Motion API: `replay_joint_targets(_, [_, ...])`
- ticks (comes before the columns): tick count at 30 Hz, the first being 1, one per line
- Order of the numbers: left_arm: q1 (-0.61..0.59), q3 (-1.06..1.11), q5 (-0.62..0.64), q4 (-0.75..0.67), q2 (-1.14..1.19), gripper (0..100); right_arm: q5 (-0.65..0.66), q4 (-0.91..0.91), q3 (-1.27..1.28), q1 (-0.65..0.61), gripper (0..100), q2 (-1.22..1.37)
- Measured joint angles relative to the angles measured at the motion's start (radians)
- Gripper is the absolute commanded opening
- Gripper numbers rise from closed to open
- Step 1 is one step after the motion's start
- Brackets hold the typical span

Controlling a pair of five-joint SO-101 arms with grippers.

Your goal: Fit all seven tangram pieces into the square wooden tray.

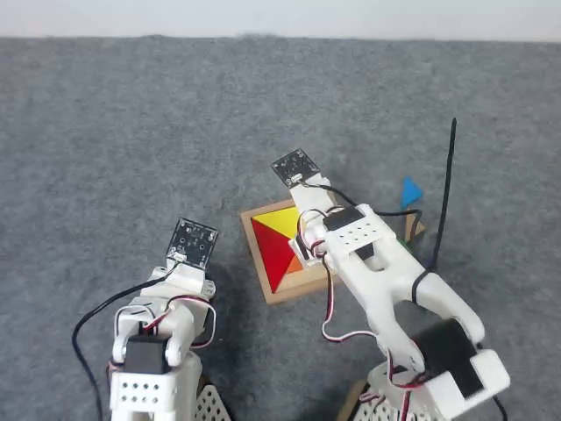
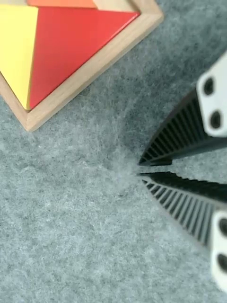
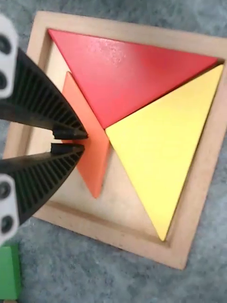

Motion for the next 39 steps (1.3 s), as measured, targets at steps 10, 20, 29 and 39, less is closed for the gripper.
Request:
replay_joint_targets(10, [0.000, 0.000, 0.000, 0.000, 0.000, 2, 0.000, -0.006, 0.153, -0.103, 3.9, -0.155])
replay_joint_targets(20, [0.000, 0.000, 0.000, 0.000, 0.000, 2, 0.000, 0.000, 0.172, -0.187, 3.8, -0.199])
replay_joint_targets(29, [0.000, 0.000, 0.000, 0.000, 0.000, 2, 0.000, -0.021, 0.172, 0.034, 4.1, -0.353])
replay_joint_targets(39, [0.000, 0.000, 0.000, 0.000, 0.000, 2, 0.000, -0.066, 0.069, 0.046, 4.1, -0.143])
